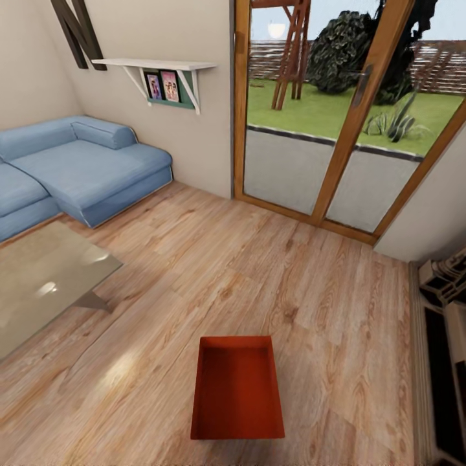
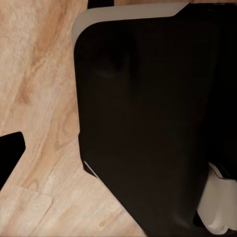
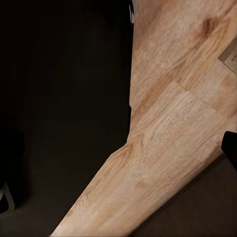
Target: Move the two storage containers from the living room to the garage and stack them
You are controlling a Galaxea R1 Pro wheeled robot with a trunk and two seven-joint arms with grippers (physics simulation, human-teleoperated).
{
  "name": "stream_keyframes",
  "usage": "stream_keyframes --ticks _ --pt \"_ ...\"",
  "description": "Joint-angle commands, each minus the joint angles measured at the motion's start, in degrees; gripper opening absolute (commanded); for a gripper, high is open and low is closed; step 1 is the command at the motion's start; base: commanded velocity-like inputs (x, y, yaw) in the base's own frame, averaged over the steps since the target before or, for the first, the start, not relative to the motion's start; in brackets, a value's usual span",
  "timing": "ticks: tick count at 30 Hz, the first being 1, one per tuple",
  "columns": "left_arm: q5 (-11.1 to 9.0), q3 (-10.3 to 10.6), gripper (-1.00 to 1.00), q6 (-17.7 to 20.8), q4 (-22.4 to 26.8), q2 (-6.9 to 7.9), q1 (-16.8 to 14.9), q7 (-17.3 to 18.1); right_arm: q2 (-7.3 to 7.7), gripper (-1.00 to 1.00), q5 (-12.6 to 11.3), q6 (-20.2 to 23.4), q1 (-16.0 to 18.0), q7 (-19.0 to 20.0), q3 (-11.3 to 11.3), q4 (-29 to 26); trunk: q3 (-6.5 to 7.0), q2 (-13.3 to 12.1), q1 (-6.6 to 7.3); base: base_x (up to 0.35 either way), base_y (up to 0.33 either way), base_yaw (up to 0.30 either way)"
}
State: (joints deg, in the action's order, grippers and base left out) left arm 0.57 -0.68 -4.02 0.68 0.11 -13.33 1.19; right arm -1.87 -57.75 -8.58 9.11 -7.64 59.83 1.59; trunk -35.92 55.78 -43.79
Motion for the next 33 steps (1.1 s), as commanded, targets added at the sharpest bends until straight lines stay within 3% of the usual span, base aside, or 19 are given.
stream_keyframes --ticks 1,11,33 --pt "0.05 -0.07 1.0 -0.2 -0.06 0.0 -0.03 0.13 -0.06 1.0 -0.43 -0.21 0.03 -0.01 0.47 0.17 -0.14 0.03 0.0 0.0 0.0 0.0" --pt "0.08 -0.11 1.0 -0.17 -0.07 -0.02 -0.03 0.09 -0.06 1.0 -0.44 -0.36 0.03 -0.01 0.52 0.17 -0.94 0.03 0.0 0.0 -0.031 0.0" --pt "-0.04 -0.31 1.0 -0.2 0.02 0.06 -0.03 -0.05 -0.07 1.0 -0.37 -0.43 0.03 -0.01 0.53 0.17 -1.07 0.03 0.0 0.0 -0.049 0.003"
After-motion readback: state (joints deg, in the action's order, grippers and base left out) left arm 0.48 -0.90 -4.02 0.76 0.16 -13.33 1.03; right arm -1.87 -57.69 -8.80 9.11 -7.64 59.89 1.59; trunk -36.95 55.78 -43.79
